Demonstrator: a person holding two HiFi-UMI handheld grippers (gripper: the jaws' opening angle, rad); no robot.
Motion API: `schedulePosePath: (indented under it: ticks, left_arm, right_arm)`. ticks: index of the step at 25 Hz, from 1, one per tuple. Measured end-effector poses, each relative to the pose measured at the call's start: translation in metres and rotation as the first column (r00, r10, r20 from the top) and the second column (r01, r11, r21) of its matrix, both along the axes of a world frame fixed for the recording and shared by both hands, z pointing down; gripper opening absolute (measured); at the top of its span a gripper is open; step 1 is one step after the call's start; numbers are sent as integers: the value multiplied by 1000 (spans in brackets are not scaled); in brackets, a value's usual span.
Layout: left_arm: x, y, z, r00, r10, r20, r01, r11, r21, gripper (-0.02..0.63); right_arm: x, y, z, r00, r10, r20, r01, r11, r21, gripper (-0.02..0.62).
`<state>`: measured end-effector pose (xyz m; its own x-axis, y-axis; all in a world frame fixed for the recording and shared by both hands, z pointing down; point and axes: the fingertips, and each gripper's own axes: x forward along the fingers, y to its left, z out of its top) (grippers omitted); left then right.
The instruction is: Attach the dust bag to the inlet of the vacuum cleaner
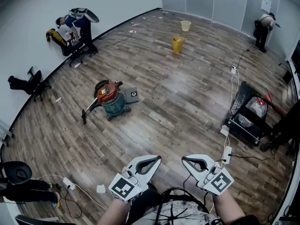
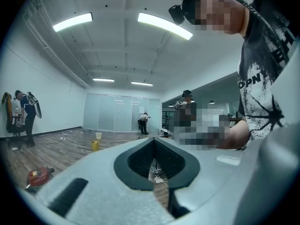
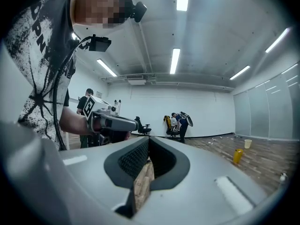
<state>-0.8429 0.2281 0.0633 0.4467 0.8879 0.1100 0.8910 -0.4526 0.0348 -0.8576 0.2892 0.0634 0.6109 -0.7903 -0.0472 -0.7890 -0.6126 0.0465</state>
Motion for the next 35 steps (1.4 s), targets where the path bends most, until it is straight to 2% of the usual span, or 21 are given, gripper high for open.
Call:
schedulePosePath:
  ticks: [2, 8, 13, 16, 20, 26, 35]
  left_arm:
    - [9, 1, 0, 1000, 9, -13, -9, 1000, -21, -2]
    - [43, 3, 20, 996, 53, 74, -54, 999, 6, -2]
    - [88, 9, 9, 986, 165, -28, -165, 986, -7, -2]
    - [119, 1, 5, 979, 205, -6, -205, 979, -10, -2]
    - [155, -9, -2, 964, 258, -62, -258, 966, 0, -2]
    - [200, -41, 4, 960, 269, -78, -268, 963, 21, -2]
    - [243, -82, 2, 976, 207, -65, -211, 976, -59, -2]
  right_arm:
    - [8, -2, 2, 1000, 7, -3, -7, 1000, -10, 5]
    - [45, 0, -5, 998, 67, -7, -67, 998, -1, 5]
    - [91, -3, -10, 990, 138, -5, -138, 990, 11, 5]
    - [124, -12, -14, 984, 178, -11, -178, 984, 5, 5]
    - [158, -29, -14, 978, 206, -33, -207, 978, -12, 5]
    - [203, -62, -4, 978, 204, -34, -206, 978, -44, 5]
    - [245, -107, -2, 989, 139, -55, -143, 987, -69, 5]
